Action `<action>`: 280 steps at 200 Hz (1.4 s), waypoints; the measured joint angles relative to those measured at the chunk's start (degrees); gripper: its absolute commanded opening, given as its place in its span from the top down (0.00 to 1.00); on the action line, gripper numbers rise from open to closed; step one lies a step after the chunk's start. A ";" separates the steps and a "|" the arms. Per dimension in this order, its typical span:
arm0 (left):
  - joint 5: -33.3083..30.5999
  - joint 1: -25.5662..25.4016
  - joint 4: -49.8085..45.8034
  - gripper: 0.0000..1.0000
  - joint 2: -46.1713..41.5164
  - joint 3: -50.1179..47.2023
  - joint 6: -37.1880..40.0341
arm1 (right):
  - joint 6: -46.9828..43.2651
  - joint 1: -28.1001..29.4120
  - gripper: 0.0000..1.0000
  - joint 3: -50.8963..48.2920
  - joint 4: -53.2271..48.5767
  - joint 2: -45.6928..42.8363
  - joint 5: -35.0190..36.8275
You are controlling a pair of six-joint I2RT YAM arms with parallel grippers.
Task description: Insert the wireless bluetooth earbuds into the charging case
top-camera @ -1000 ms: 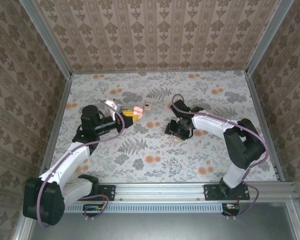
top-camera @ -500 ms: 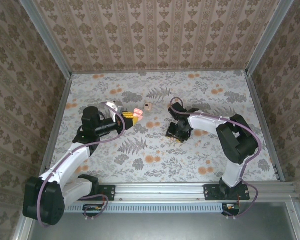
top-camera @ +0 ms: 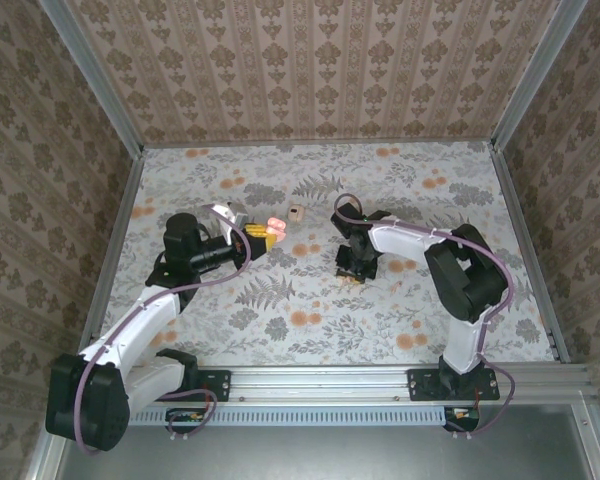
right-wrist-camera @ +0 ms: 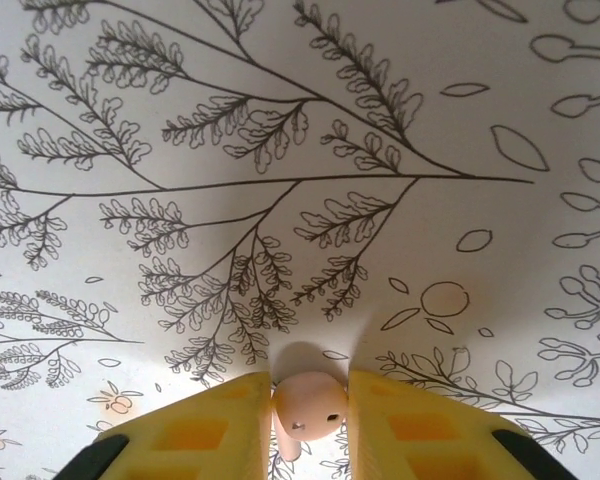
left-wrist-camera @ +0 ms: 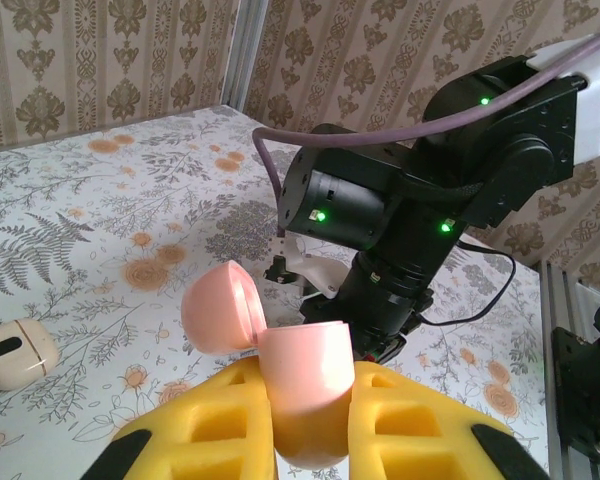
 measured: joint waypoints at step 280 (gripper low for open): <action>-10.47 -7.54 28.35 1.00 -0.72 -8.02 0.33 | -12.48 15.43 0.81 0.11 18.69 -36.54 17.77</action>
